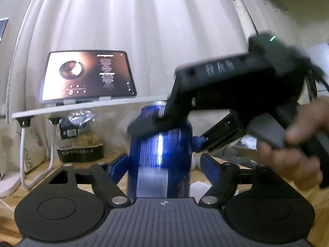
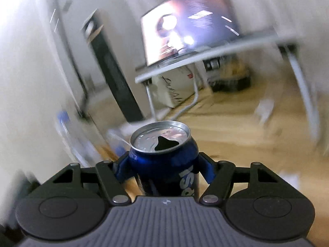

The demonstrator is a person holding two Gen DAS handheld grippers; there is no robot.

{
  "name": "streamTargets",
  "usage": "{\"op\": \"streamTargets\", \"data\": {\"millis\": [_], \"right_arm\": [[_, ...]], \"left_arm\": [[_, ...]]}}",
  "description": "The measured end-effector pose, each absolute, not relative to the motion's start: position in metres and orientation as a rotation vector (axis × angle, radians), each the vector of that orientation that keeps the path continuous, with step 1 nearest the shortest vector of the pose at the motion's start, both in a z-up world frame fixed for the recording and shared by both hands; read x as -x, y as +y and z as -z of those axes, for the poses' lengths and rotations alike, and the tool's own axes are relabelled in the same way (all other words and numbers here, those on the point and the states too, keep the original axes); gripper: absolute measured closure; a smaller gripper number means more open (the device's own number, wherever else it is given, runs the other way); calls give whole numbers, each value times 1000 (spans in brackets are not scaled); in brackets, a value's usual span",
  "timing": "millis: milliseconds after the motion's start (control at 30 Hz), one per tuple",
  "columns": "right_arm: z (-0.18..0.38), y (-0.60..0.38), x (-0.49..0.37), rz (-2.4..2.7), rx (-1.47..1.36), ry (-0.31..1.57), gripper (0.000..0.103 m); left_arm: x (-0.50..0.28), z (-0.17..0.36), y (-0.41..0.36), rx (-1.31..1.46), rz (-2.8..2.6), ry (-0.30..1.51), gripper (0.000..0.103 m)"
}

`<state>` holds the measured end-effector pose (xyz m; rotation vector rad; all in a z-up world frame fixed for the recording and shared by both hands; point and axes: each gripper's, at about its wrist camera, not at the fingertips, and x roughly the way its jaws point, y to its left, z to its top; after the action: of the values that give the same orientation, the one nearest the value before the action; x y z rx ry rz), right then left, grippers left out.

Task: Clean container

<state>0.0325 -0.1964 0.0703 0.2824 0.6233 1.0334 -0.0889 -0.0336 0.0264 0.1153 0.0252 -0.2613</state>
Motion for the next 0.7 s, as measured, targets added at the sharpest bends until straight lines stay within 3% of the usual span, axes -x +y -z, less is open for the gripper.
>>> {"op": "streamTargets", "data": {"millis": [233, 300, 367, 500, 600, 700], "right_arm": [[-28, -234, -92, -1103, -806, 978, 33], [-21, -234, -93, -1112, -843, 998, 33], [-15, -235, -94, -1121, -878, 1016, 33], [-18, -234, -93, -1118, -853, 1000, 33], [-32, -232, -83, -1042, -705, 904, 16], [-45, -224, -64, -980, -545, 788, 16]], "left_arm": [[90, -27, -34, -113, 281, 24, 24], [91, -27, -34, -109, 305, 26, 33], [92, -27, -34, -112, 309, 20, 33], [89, -27, -33, -94, 325, 48, 34], [84, -27, -30, -72, 320, 71, 34], [83, -27, -29, -68, 320, 76, 34]]}}
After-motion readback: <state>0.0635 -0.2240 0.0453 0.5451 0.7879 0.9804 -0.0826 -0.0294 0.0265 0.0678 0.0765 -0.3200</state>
